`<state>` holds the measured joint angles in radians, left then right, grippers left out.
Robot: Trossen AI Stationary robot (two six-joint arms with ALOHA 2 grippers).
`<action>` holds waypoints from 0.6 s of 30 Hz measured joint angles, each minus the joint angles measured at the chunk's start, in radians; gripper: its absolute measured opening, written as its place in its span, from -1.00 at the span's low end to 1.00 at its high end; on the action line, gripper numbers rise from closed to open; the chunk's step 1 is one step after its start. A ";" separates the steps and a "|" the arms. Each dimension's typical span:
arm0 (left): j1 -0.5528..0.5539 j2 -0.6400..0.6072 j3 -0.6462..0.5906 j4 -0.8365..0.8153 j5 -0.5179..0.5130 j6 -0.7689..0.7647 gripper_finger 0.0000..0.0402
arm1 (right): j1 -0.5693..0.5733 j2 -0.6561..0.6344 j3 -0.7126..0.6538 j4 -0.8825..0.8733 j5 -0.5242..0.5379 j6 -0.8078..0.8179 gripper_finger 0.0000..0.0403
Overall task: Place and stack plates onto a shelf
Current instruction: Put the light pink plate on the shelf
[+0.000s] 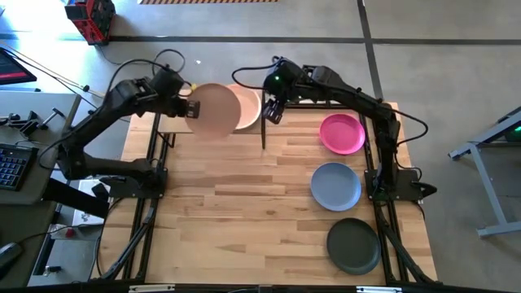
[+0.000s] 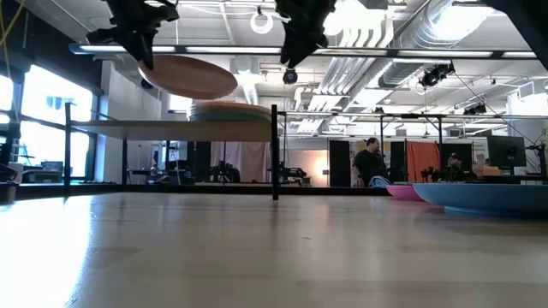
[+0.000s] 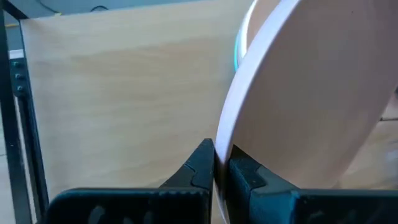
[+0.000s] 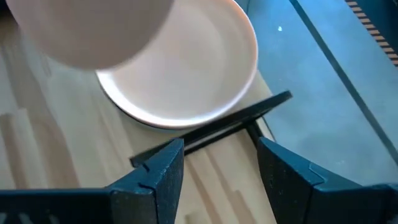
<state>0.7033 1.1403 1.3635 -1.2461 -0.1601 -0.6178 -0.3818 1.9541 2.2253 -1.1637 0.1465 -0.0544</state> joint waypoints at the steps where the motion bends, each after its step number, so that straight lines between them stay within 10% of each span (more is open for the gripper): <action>1: 0.008 -0.004 0.005 0.000 0.014 0.000 -0.97 | -0.005 0.000 0.000 -0.006 0.000 -0.014 -0.10; 18: 0.198 -0.060 0.049 -0.125 -0.178 -0.059 -0.96 | -0.080 0.000 0.000 -0.015 -0.009 -0.111 -0.10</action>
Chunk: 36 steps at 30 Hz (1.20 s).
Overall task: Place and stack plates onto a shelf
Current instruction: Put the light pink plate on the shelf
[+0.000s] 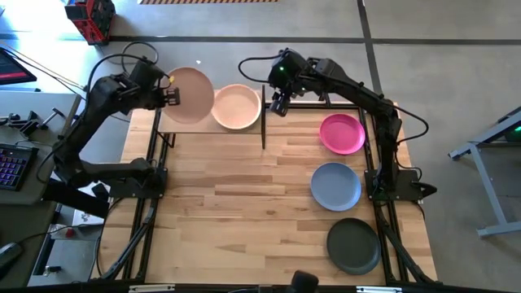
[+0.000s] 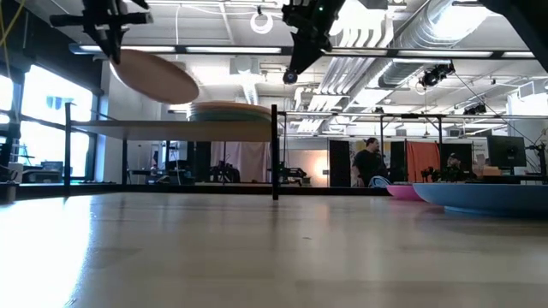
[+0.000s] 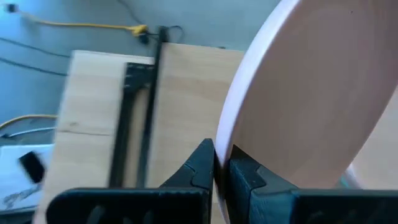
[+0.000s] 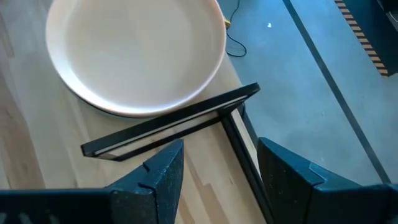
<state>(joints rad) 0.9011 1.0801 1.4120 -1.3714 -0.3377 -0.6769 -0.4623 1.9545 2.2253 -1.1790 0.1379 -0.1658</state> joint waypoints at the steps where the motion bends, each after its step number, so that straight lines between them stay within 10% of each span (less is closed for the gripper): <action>1: 0.014 0.000 0.000 -0.002 -0.004 0.000 -0.96 | -0.004 0.000 0.000 0.000 0.000 0.000 -0.10; 36: 0.170 0.162 -0.042 0.002 0.125 -0.003 -0.96 | -0.016 0.000 -0.001 -0.016 -0.068 0.000 -0.10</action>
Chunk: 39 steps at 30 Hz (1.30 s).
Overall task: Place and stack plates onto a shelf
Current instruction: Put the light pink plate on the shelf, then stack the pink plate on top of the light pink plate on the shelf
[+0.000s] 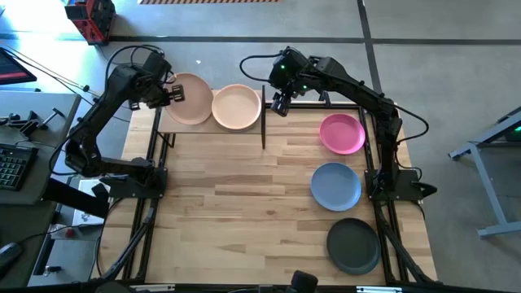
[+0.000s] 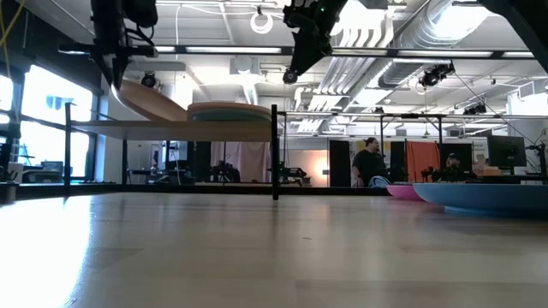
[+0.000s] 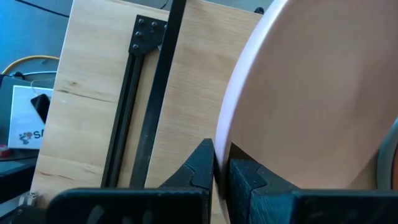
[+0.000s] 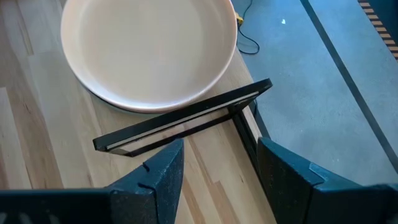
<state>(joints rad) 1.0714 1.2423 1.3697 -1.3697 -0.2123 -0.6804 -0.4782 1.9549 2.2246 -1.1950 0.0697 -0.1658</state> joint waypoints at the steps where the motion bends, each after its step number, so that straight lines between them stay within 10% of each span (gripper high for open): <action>1: 0.000 0.002 0.000 0.000 0.000 0.000 -0.96 | 0.000 0.000 0.000 -0.002 0.000 0.000 -0.10; 39: -0.043 -0.005 0.000 -0.072 0.073 0.123 -0.74 | 0.000 0.000 0.000 -0.240 -0.026 0.051 -0.10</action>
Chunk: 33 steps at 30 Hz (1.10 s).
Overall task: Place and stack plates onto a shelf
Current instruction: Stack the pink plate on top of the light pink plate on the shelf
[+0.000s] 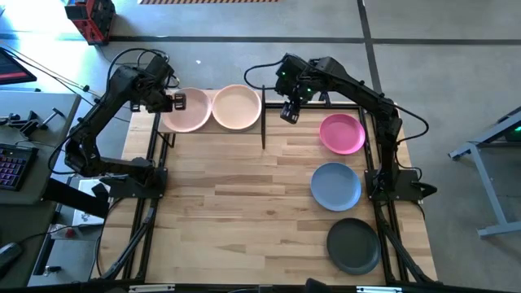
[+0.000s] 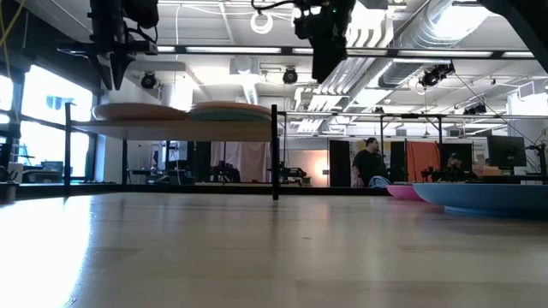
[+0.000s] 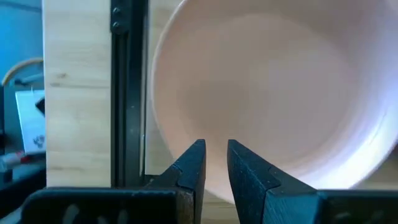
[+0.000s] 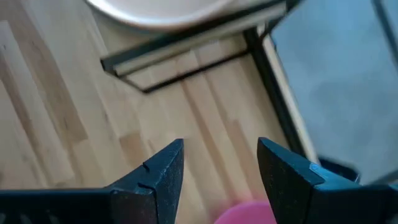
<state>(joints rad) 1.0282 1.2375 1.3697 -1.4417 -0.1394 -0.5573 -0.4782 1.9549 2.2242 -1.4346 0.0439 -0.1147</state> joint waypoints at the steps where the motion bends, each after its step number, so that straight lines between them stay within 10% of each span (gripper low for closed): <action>1: -0.010 -0.004 0.000 0.005 0.000 0.016 -0.74 | 0.000 0.000 0.000 -0.017 -0.001 0.011 -0.10; 33: -0.600 -0.154 0.000 0.268 0.000 0.193 -0.74 | 0.101 0.000 -0.714 0.000 0.152 0.451 -0.10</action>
<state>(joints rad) 0.4282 1.0840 1.3697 -1.1741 -0.1398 -0.3645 -0.3776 1.9546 1.5100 -1.4351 0.1956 0.3366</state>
